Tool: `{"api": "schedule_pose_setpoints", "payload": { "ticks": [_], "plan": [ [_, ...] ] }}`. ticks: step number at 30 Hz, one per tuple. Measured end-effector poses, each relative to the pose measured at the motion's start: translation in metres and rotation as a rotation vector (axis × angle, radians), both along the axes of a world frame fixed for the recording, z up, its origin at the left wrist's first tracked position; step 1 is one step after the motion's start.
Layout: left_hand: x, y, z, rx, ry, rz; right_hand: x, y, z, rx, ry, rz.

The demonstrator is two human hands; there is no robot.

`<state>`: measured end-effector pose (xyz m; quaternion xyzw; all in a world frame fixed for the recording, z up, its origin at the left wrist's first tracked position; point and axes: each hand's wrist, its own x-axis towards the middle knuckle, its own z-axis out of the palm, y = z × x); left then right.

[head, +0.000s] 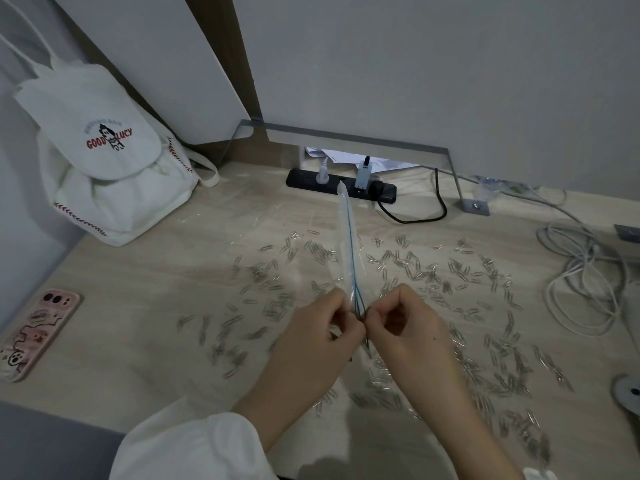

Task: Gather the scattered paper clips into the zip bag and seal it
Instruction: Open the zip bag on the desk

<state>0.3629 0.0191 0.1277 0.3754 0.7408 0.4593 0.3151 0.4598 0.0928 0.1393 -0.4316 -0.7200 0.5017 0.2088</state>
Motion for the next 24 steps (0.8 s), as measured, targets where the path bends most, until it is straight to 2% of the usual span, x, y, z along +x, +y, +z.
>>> {"api": "schedule_pose_setpoints", "payload": {
  "ticks": [4,9,12,19,21,24],
  "plan": [
    [-0.001,0.003,-0.001,0.003,-0.039,0.018,-0.001,0.002,-0.002,-0.024,0.021,-0.012],
    [-0.005,0.002,-0.003,0.015,-0.040,-0.029,0.000,0.010,-0.001,-0.093,0.010,0.125],
    [-0.005,0.002,-0.007,0.024,-0.051,-0.005,-0.002,0.008,-0.003,0.009,-0.039,0.100],
    [-0.006,-0.003,-0.004,0.026,-0.230,0.094,-0.010,-0.004,-0.010,0.140,-0.055,-0.050],
    [-0.010,-0.006,-0.007,0.010,-0.210,0.090,-0.012,-0.007,-0.011,0.183,-0.071,0.035],
    [-0.016,-0.006,-0.009,-0.021,-0.075,0.056,-0.014,-0.011,-0.015,0.221,-0.099,0.163]
  ]
}}
